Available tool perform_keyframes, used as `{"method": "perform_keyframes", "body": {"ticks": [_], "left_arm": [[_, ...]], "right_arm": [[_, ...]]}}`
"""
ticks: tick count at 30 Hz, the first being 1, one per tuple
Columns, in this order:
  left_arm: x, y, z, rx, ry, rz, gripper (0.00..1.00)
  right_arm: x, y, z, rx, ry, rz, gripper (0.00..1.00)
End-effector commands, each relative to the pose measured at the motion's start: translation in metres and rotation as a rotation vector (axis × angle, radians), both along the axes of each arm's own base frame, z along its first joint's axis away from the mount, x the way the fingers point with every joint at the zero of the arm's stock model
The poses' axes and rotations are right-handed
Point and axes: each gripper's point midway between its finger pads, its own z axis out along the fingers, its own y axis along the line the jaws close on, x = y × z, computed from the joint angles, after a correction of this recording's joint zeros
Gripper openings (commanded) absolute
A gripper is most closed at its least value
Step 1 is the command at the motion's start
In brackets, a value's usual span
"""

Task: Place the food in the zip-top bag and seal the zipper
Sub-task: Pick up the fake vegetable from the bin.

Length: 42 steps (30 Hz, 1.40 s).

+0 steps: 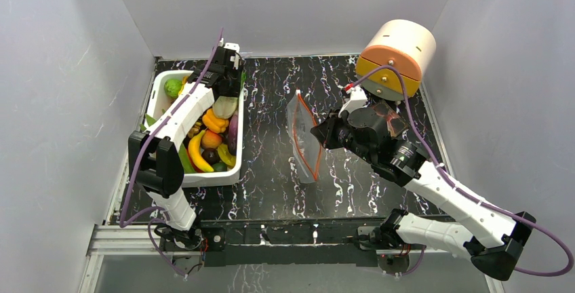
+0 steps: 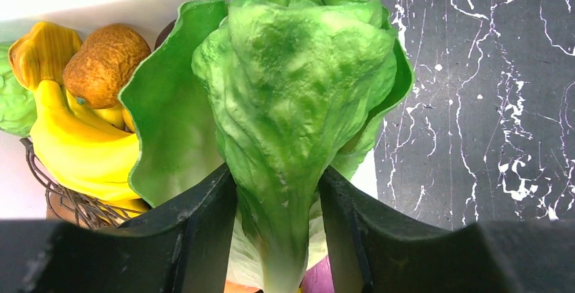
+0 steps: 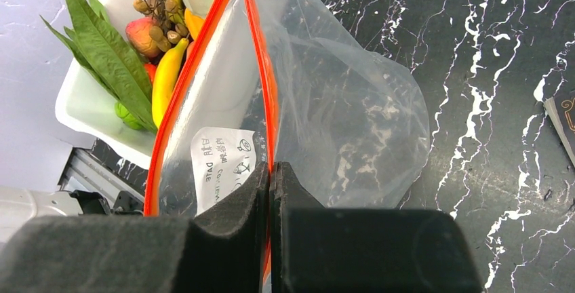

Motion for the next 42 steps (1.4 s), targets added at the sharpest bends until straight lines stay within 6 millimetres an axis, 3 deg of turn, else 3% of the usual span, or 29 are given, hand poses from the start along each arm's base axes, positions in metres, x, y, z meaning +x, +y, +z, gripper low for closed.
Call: {"method": "perform_keyframes", "body": {"ticks": [1, 11, 21, 24, 33, 36, 39, 42], "left_arm": [[-0.008, 0.019, 0.011, 0.050, -0.004, 0.048, 0.42], [-0.036, 0.013, 0.061, -0.068, -0.107, 0.026, 0.40], [-0.080, -0.003, 0.080, -0.240, -0.133, -0.036, 0.40], [-0.091, -0.009, 0.073, -0.296, -0.126, -0.047, 0.41], [-0.100, 0.001, 0.011, -0.244, -0.002, 0.022, 0.46], [-0.100, 0.002, 0.007, -0.233, 0.023, 0.031, 0.59], [-0.099, 0.001, 0.011, -0.219, 0.041, 0.007, 0.79], [-0.093, 0.005, 0.006, -0.175, 0.070, 0.019, 0.87]], "right_arm": [[0.003, 0.003, 0.018, 0.058, -0.055, 0.004, 0.00], [0.006, 0.000, 0.007, 0.048, -0.017, -0.032, 0.00], [0.003, 0.002, -0.003, 0.040, 0.006, -0.020, 0.00], [0.001, 0.002, -0.004, 0.035, 0.011, -0.017, 0.00], [0.000, -0.002, -0.004, 0.034, 0.008, -0.024, 0.00], [0.000, -0.004, -0.003, 0.034, 0.005, -0.030, 0.00], [-0.001, -0.006, -0.003, 0.037, -0.001, -0.032, 0.00], [-0.001, -0.007, -0.005, 0.034, -0.002, -0.036, 0.00]]}}
